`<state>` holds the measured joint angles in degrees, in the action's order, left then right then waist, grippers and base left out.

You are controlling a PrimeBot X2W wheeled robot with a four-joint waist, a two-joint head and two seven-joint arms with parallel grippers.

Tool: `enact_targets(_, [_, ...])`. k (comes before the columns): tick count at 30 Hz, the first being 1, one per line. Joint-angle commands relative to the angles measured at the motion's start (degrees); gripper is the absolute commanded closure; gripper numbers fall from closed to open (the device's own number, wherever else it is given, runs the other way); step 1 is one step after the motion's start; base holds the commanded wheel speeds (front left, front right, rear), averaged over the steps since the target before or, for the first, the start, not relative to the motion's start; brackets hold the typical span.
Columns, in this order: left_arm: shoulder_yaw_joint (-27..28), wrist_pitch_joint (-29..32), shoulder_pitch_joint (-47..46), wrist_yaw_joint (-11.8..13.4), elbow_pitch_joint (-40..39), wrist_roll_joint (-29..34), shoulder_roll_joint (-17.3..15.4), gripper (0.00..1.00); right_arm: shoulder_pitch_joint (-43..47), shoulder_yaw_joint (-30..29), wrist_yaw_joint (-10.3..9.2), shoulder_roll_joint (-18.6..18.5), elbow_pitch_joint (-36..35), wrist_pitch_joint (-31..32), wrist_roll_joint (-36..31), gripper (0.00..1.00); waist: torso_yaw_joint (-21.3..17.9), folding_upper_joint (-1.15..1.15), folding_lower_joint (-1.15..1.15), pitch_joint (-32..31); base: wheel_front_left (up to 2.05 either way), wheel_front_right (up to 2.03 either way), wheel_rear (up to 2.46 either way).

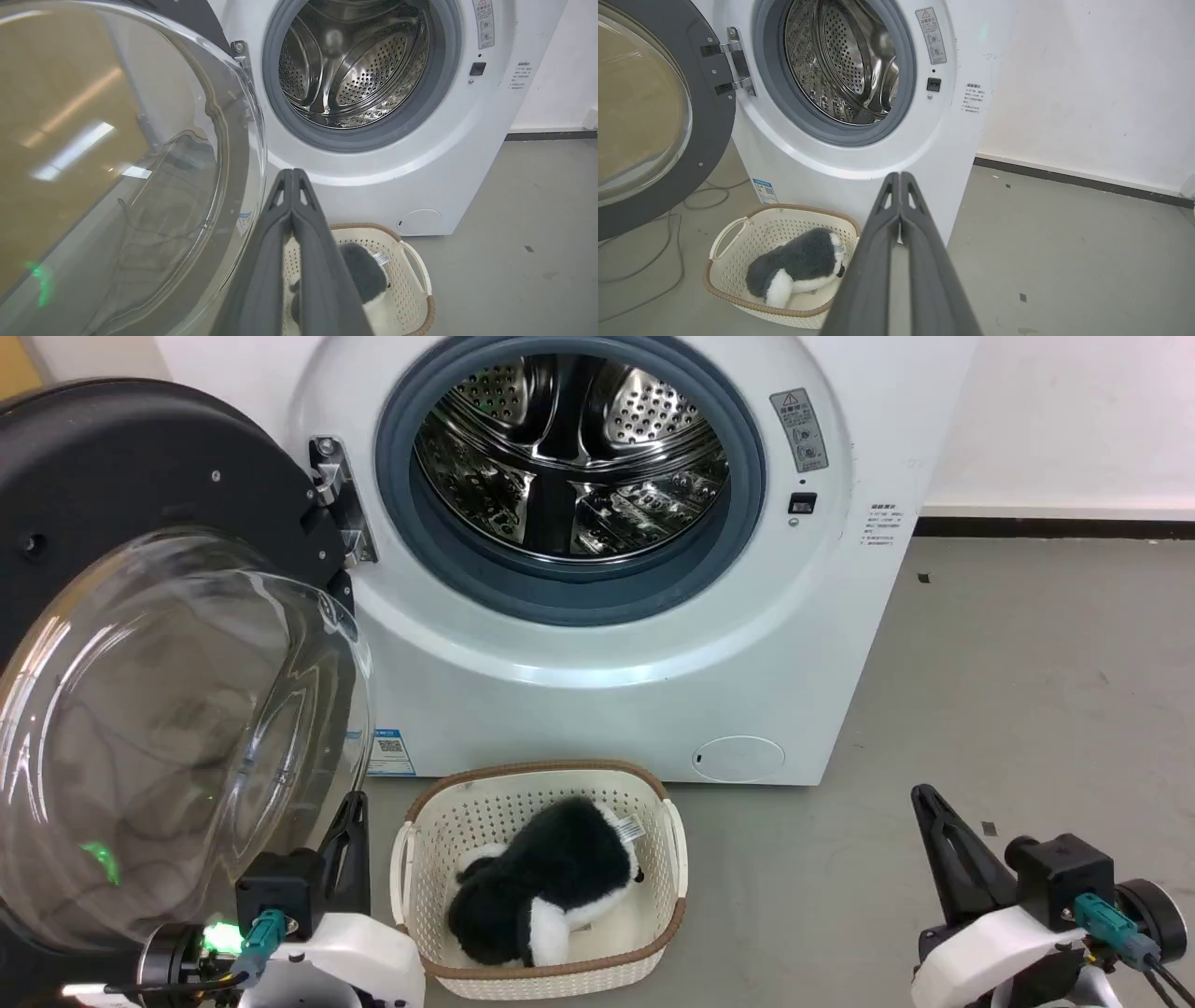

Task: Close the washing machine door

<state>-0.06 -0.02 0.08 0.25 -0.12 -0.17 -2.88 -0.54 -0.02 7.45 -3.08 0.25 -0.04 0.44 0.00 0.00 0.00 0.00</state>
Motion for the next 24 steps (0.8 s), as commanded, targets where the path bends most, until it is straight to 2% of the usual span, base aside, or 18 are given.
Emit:
enact_targets(1, [0.06, 0.02, -0.08, -0.25, 0.12, 0.17, 0.01, 1.00, 0.54, 0.02, 0.03, 0.20, -0.25, 0.04, -0.44, 1.00, 0.00, 0.00, 0.00, 0.00, 0.00, 0.00, 0.00])
enact_targets(15, [0.06, 0.02, -0.08, -0.25, 0.12, 0.17, 0.01, 1.00, 0.54, 0.02, 0.03, 0.20, -0.25, 0.04, -0.44, 1.00, 0.00, 0.00, 0.00, 0.00, 0.00, 0.00, 0.00])
enact_targets(16, [0.01, -0.02, 0.00, 0.04, -0.01, -0.01, 0.00, 0.00, 0.00, 0.00, -0.01, -0.01, 0.01, -0.03, 0.03, 0.00, 0.00, 0.00, 0.00, 0.00, 0.00, 0.00, 0.00])
enact_targets(24, [-0.42, -0.75, -0.14, 0.92, 0.12, -0.04, 0.00, 0.00, -0.07, -0.49, -0.01, 0.00, 0.11, -0.75, 0.78, 0.00, 0.03, 0.00, 0.00, 0.09, 0.00, 0.00, 0.00])
